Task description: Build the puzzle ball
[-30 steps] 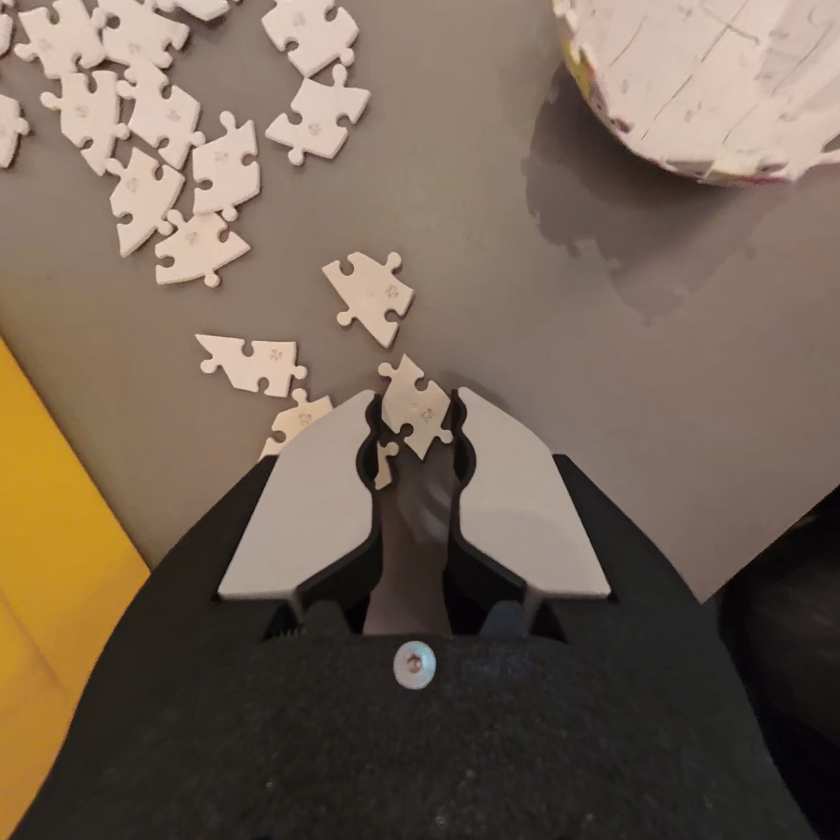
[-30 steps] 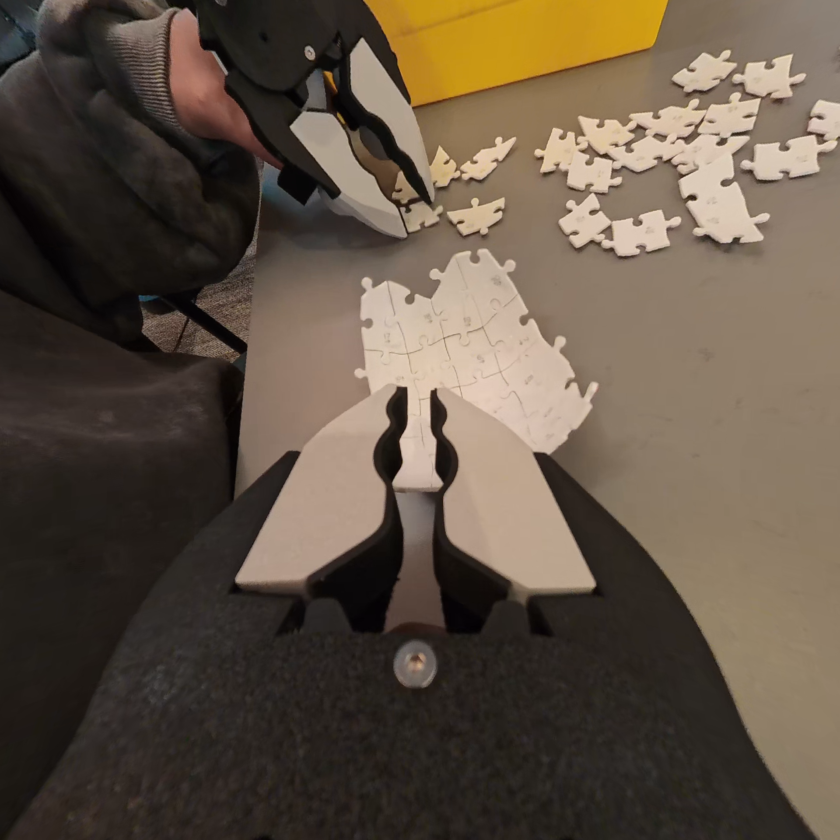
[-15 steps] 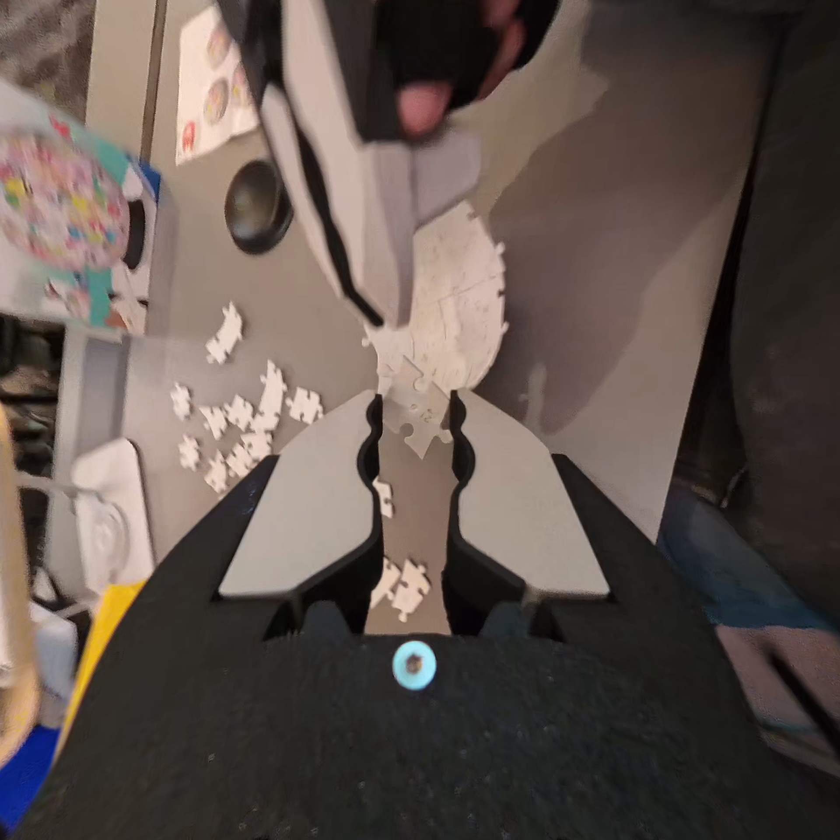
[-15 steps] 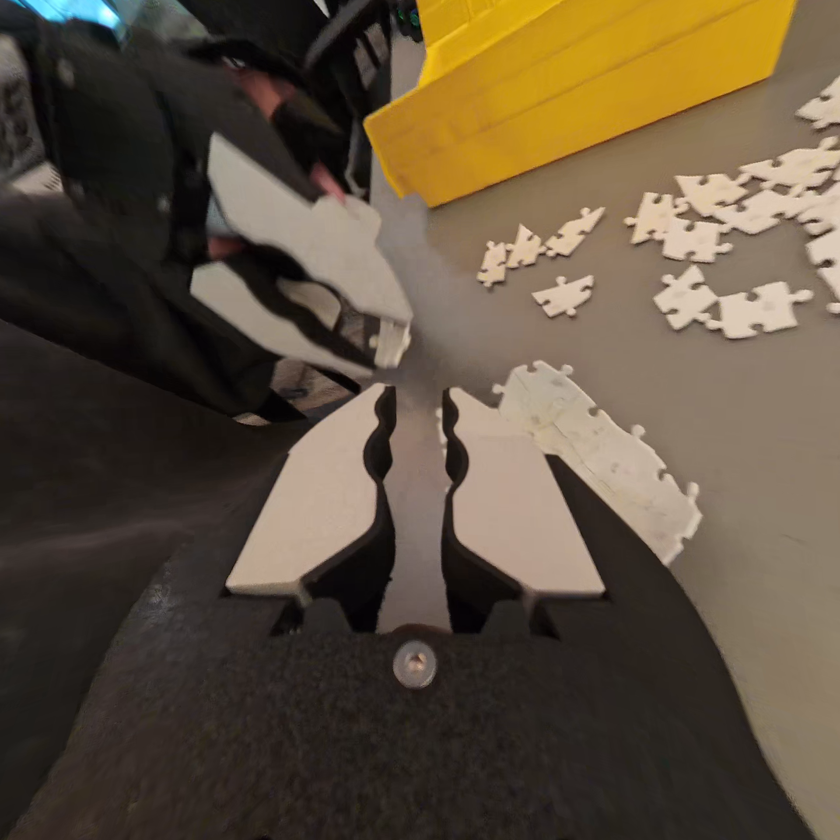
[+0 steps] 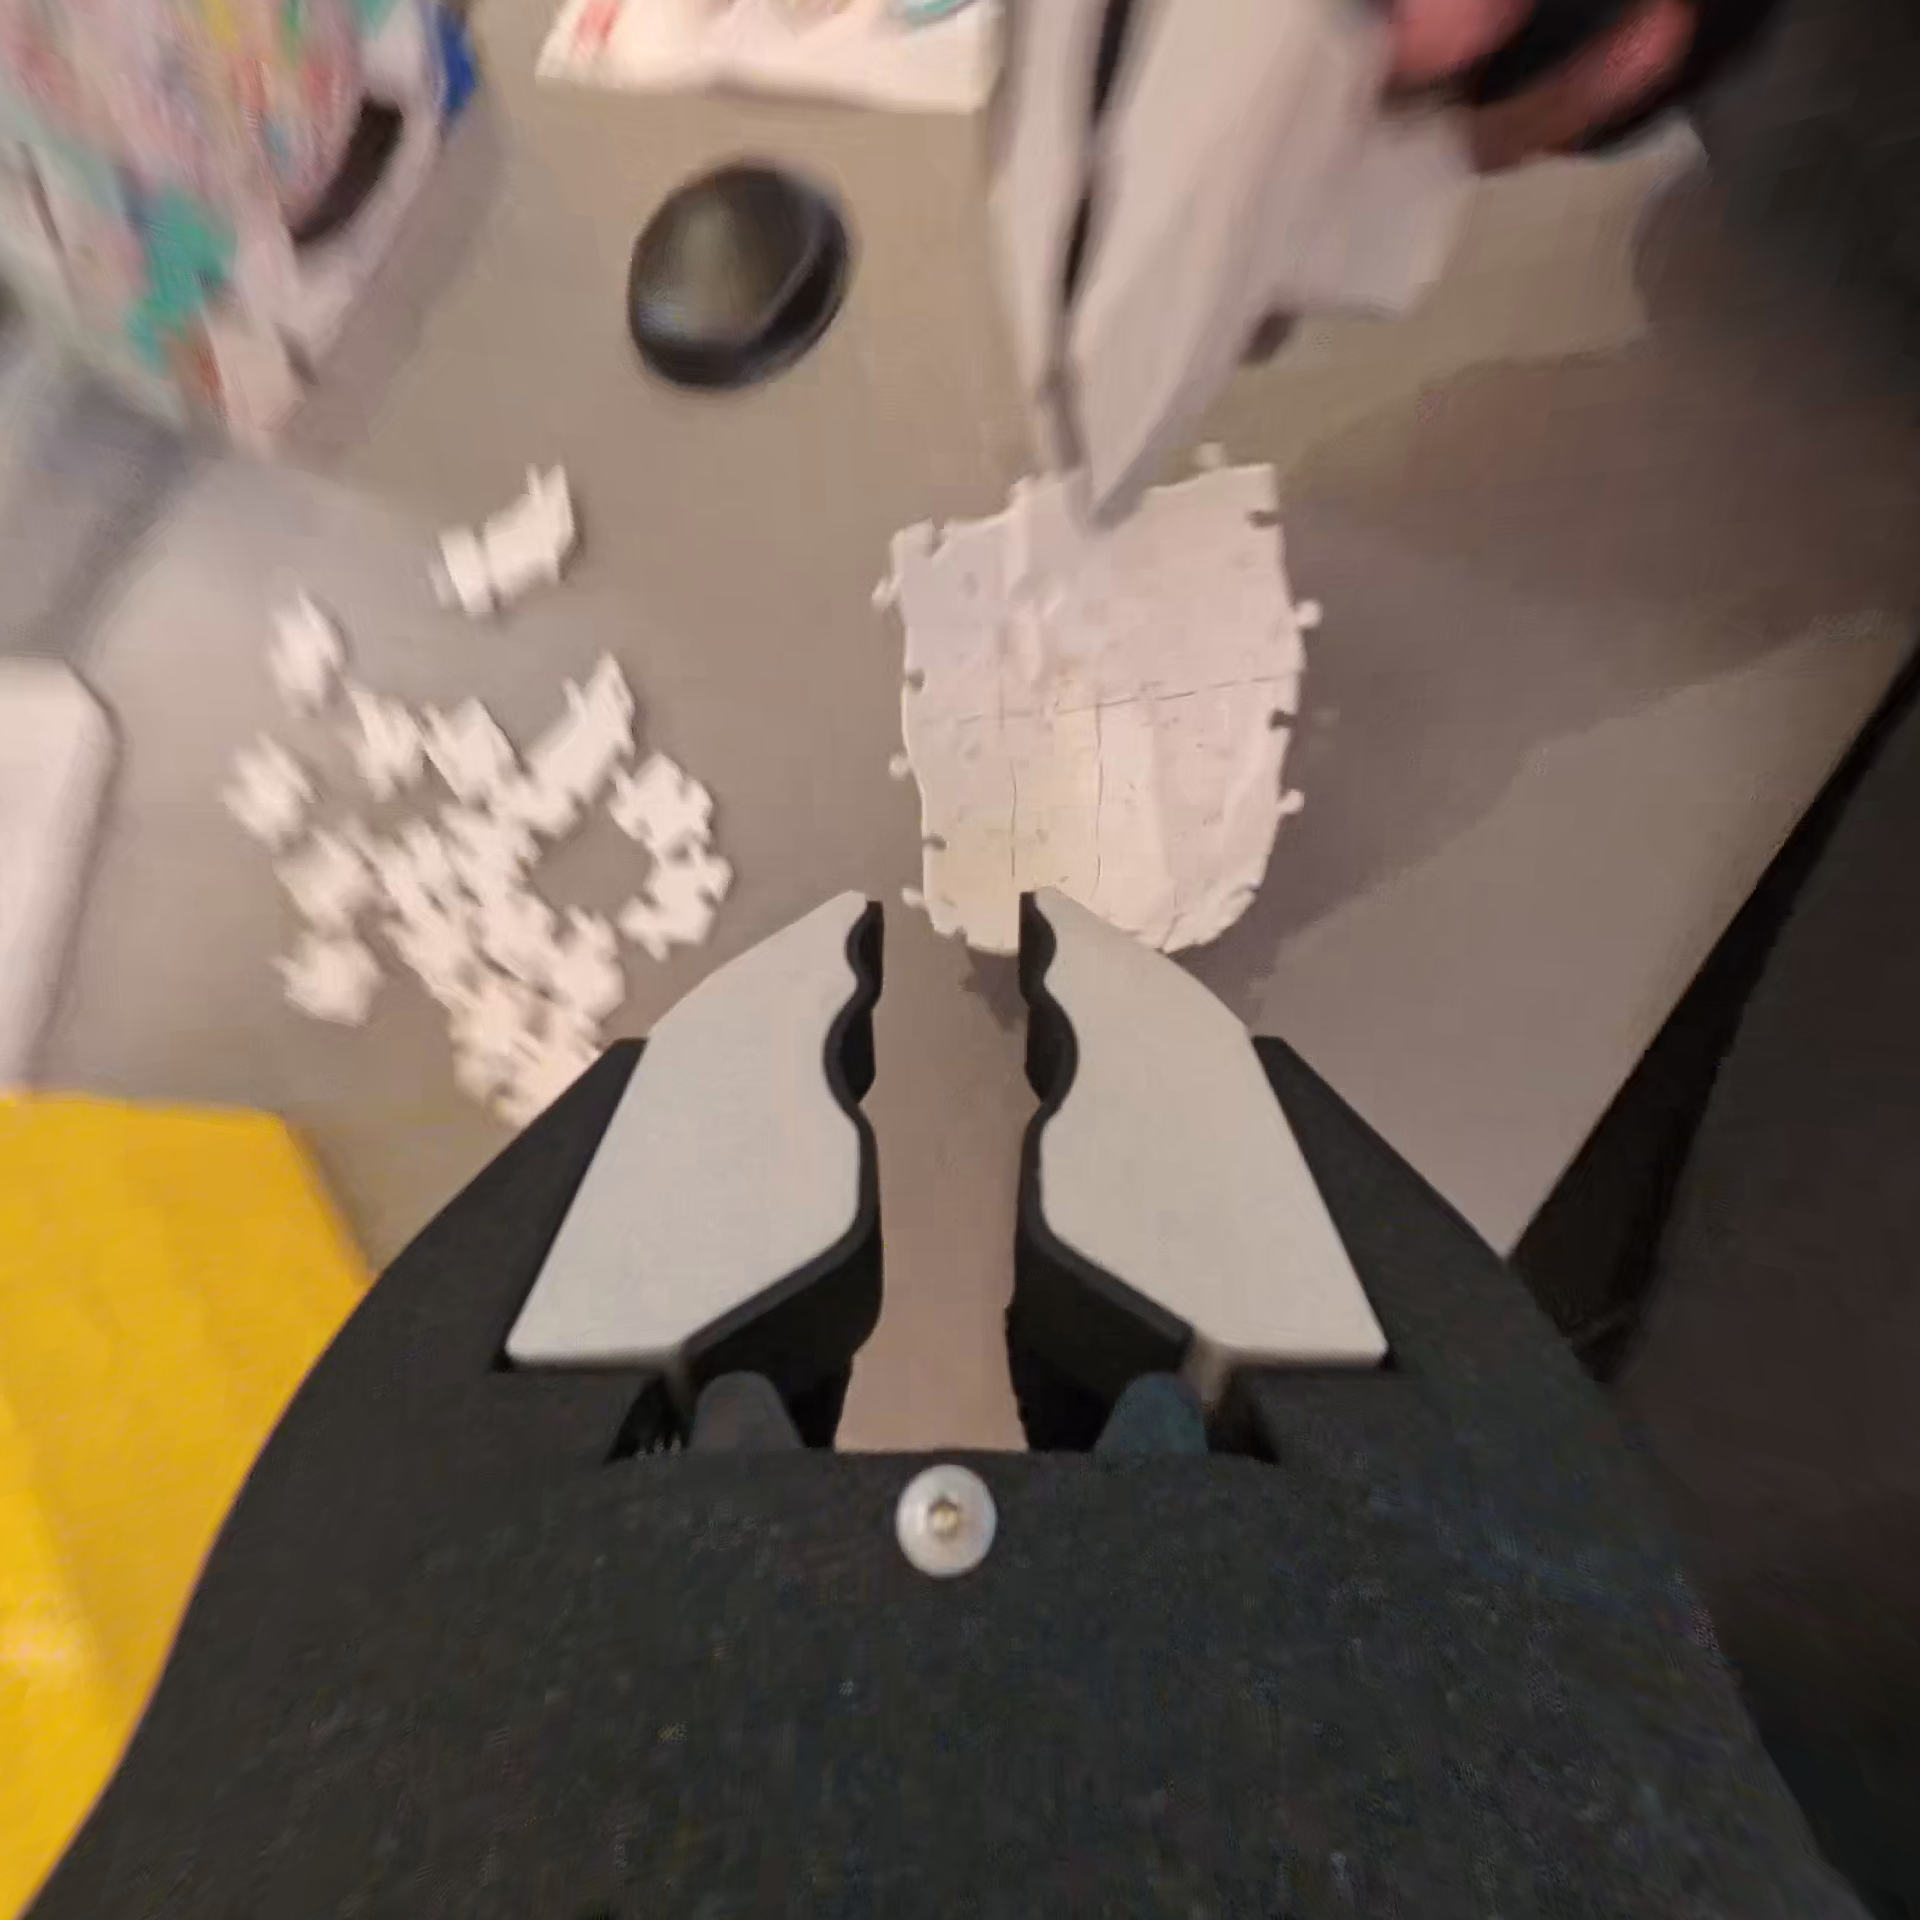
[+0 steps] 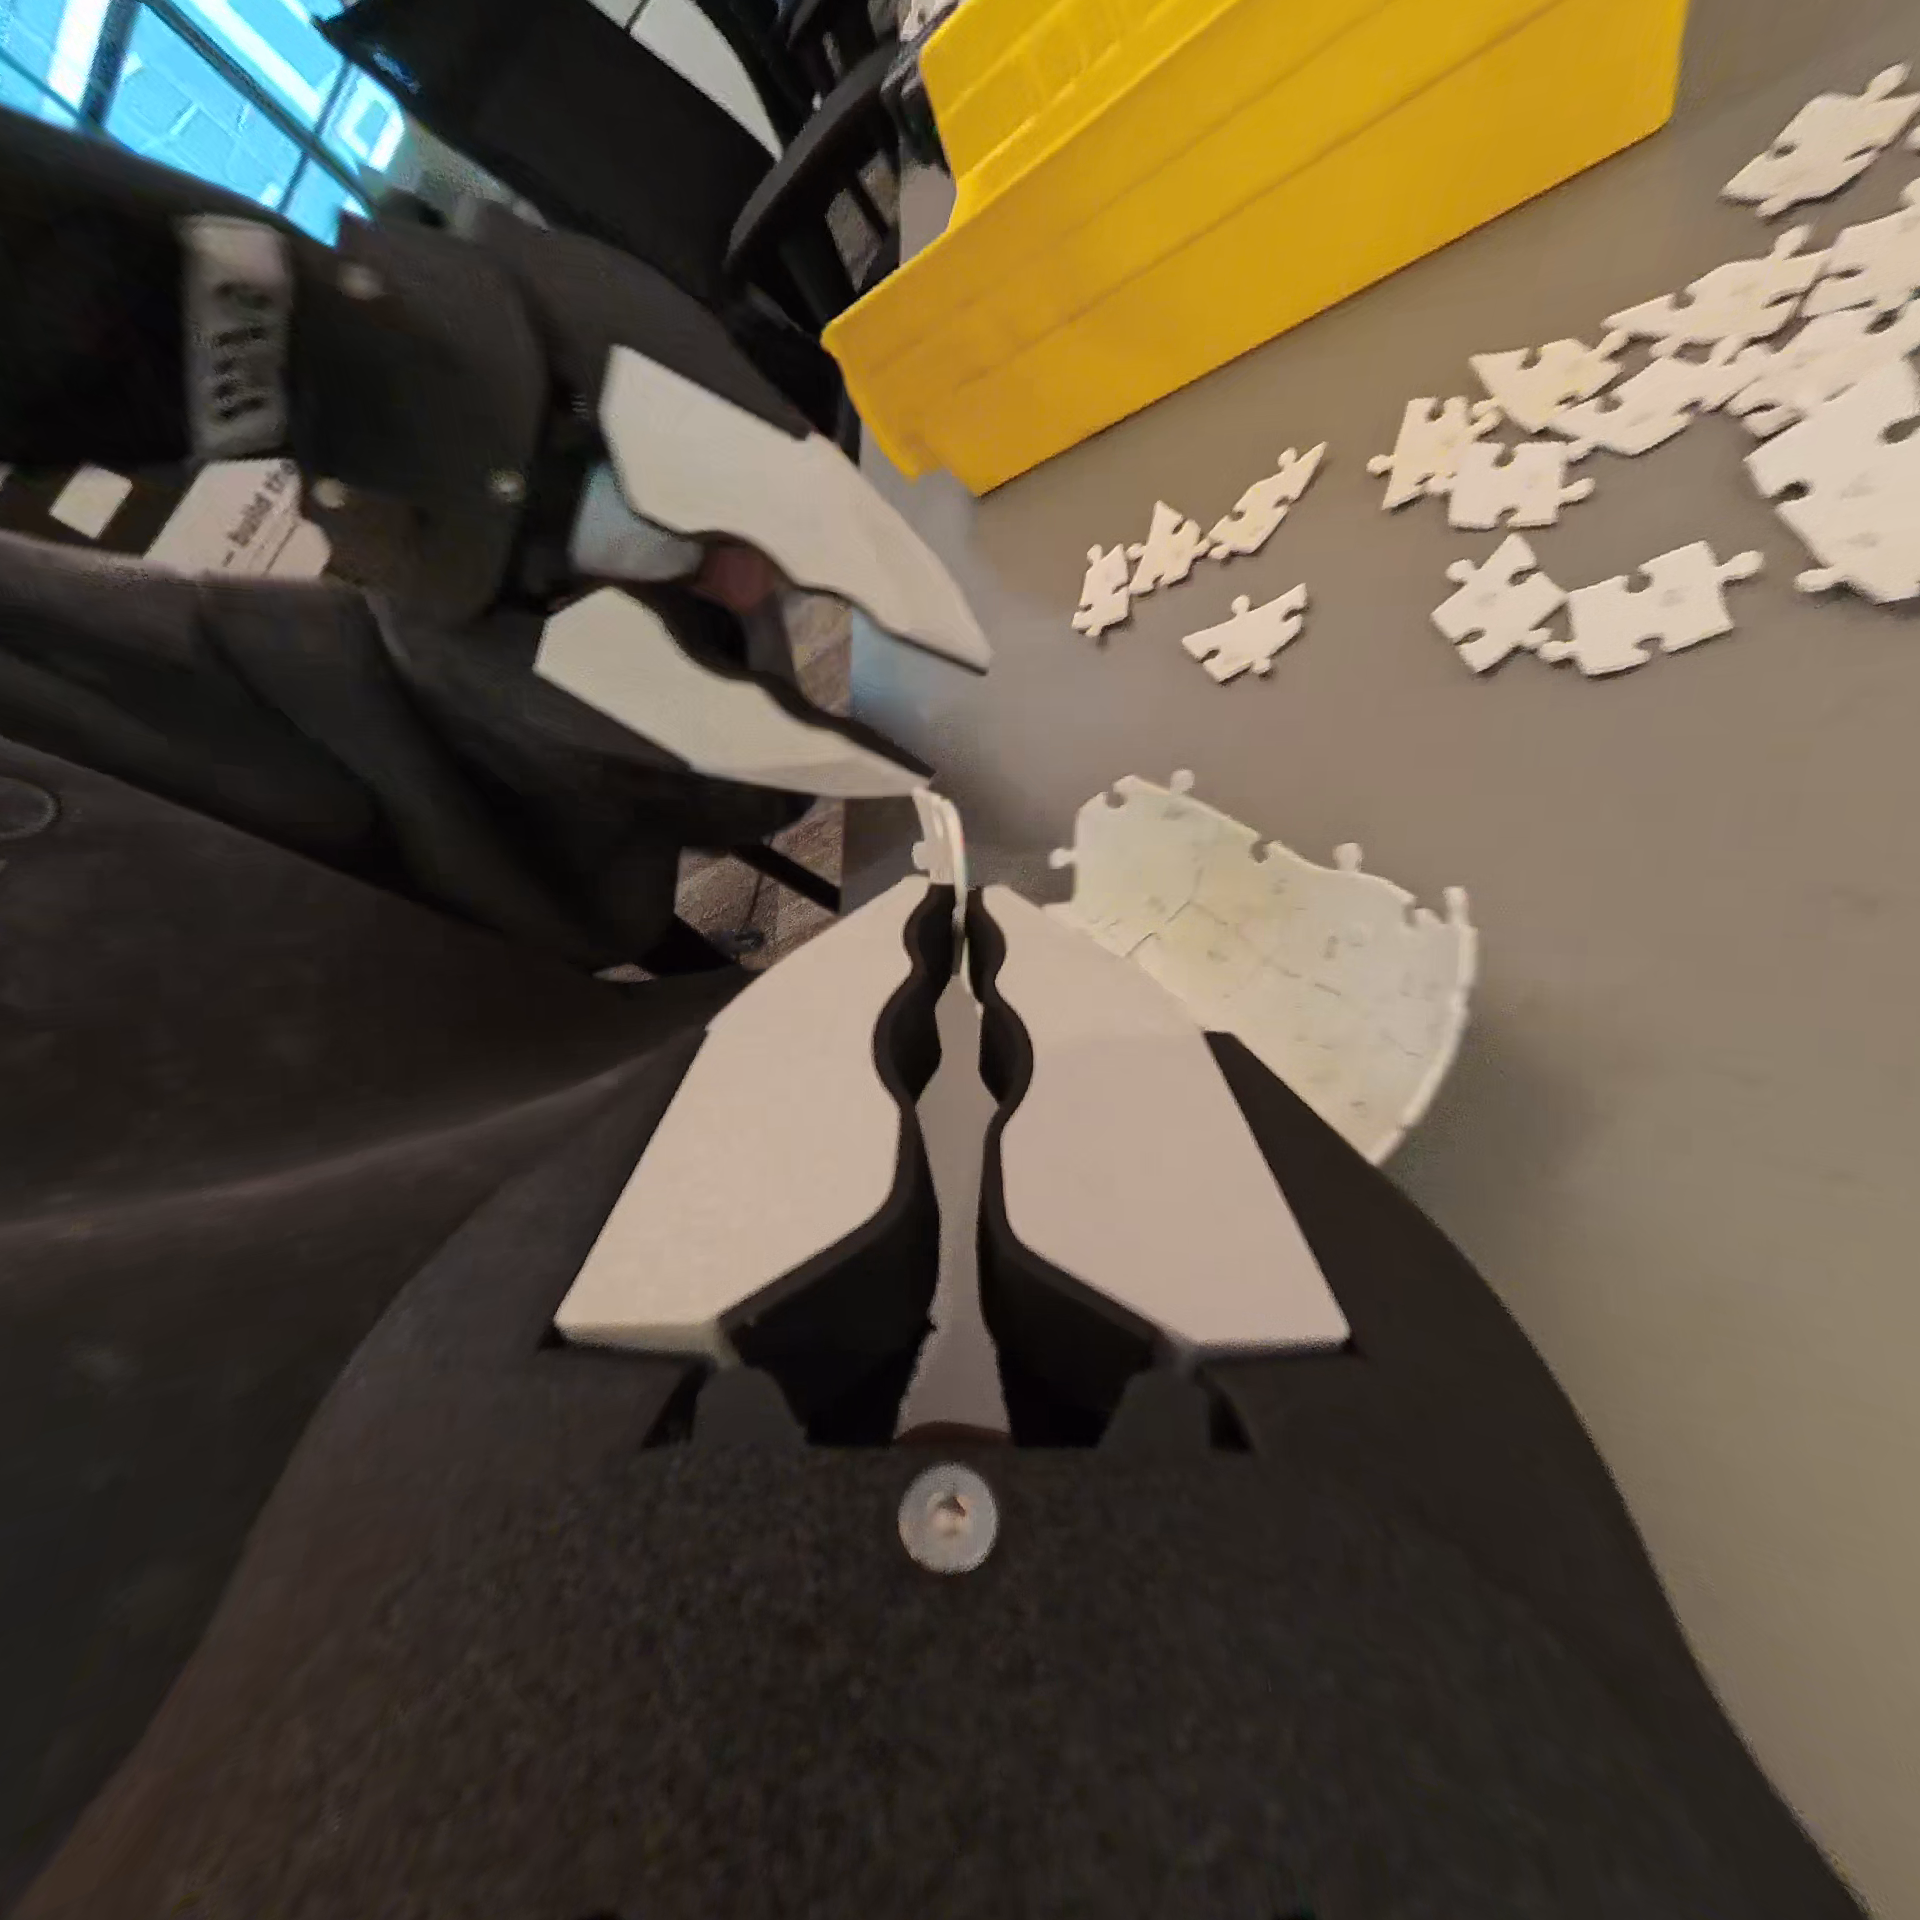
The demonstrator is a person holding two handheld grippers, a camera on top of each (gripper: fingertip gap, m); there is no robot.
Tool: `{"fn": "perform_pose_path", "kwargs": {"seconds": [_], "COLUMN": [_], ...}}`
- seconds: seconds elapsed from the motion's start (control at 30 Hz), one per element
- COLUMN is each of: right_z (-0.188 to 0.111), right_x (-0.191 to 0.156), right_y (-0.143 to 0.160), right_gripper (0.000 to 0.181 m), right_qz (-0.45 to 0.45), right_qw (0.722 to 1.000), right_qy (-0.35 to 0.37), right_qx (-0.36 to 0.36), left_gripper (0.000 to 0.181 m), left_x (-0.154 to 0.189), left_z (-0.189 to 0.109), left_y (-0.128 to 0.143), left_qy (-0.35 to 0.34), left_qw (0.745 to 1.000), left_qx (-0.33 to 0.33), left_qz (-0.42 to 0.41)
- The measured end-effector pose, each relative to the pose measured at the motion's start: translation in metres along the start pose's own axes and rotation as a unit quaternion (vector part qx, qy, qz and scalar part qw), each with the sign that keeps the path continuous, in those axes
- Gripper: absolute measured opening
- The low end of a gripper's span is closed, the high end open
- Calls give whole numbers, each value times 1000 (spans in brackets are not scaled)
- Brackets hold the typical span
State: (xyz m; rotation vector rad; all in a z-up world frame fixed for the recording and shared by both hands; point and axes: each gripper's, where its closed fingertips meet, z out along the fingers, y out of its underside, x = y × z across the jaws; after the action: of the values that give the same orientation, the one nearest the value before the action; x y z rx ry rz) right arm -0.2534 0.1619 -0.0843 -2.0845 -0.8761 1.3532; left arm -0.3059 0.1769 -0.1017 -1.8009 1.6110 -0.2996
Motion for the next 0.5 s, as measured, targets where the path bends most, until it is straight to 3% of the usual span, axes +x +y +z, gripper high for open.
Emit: {"fn": "perform_pose_path", "kwargs": {"seconds": [0.1,0.2,0.27,0.5], "right_z": [-8,-9,-6,-3], "right_x": [15,32,40,43], "right_y": [-13,-22,-24,-37], "right_gripper": [2,2,3,2], "right_qz": [-35,-66,-67,-144], "right_qw": [999,998,998,988], "right_qy": [13,10,1,-7], "right_qx": [21,20,3,-47], "left_gripper": [30,35,38,27], "left_x": [7,21,25,24], "left_z": [17,30,40,58], "left_y": [24,24,28,38], "left_qy": [81,145,159,152], "left_qw": [967,913,898,905], "left_qx": [17,69,64,14], "left_qz": [-242,-374,-405,-397]}}
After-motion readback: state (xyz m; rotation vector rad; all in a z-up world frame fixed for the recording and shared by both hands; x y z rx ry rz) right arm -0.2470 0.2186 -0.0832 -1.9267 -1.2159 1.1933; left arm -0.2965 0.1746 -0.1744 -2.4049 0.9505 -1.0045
